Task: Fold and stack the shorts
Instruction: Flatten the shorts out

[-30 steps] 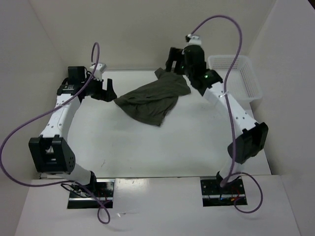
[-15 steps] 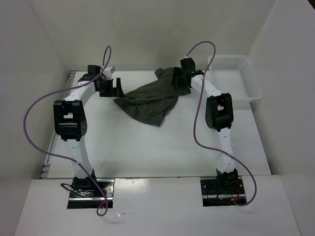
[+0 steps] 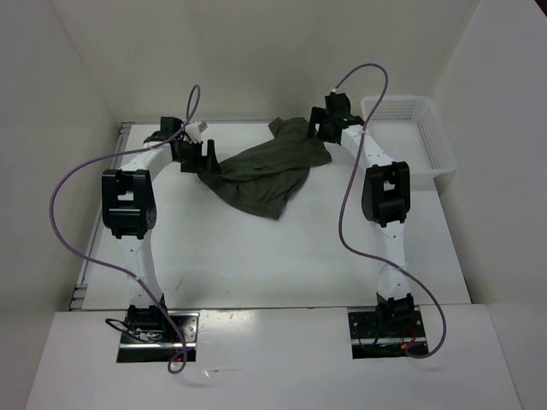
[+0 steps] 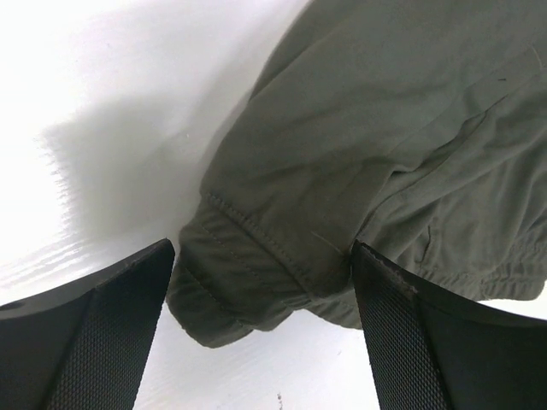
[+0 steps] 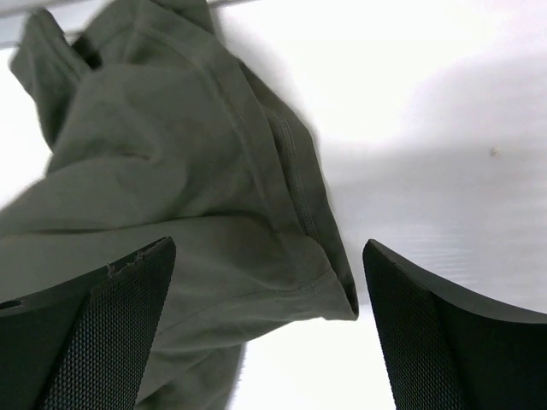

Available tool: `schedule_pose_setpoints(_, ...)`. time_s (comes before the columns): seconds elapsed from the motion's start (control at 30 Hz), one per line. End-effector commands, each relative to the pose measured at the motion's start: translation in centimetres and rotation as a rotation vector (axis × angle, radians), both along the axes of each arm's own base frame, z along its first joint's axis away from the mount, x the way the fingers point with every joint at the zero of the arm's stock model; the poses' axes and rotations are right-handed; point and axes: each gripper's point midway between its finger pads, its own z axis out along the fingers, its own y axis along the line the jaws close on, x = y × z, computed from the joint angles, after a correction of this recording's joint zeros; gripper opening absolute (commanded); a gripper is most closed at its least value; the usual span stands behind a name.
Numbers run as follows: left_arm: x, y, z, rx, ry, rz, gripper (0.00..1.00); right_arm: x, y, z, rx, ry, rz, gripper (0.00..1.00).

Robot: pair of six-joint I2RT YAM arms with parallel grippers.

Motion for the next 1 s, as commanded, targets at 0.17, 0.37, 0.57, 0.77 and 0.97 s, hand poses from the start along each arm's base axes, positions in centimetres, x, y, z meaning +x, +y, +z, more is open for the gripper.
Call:
schedule_pose_setpoints(0.17, -1.6, 0.0, 4.3, -0.027, -0.026, -0.004, 0.97, -1.4, -1.0, -4.4, 0.073, 0.109, 0.057, 0.97)
schedule_pose_setpoints(0.37, -3.7, 0.7, 5.2, 0.019, -0.024, 0.005, 0.98, -1.8, -0.4, -5.8, 0.100, 0.142, 0.074, 0.97)
schedule_pose_setpoints(0.57, -5.0, 0.0, 4.0, -0.018, 0.026, -0.010, 0.87, -2.2, 0.2, -6.1, 0.129, 0.156, 0.090, 0.86)
schedule_pose_setpoints(0.77, -3.9, 1.1, 1.5, 0.041, 0.049, 0.008, 0.87, -1.8, 0.6, -5.8, 0.145, 0.147, 0.105, 0.83)
schedule_pose_setpoints(0.97, -3.7, 0.9, 0.5, 0.033, 0.068, 0.002, 0.87, -1.9, 0.7, -5.7, 0.151, 0.148, 0.111, 0.83)
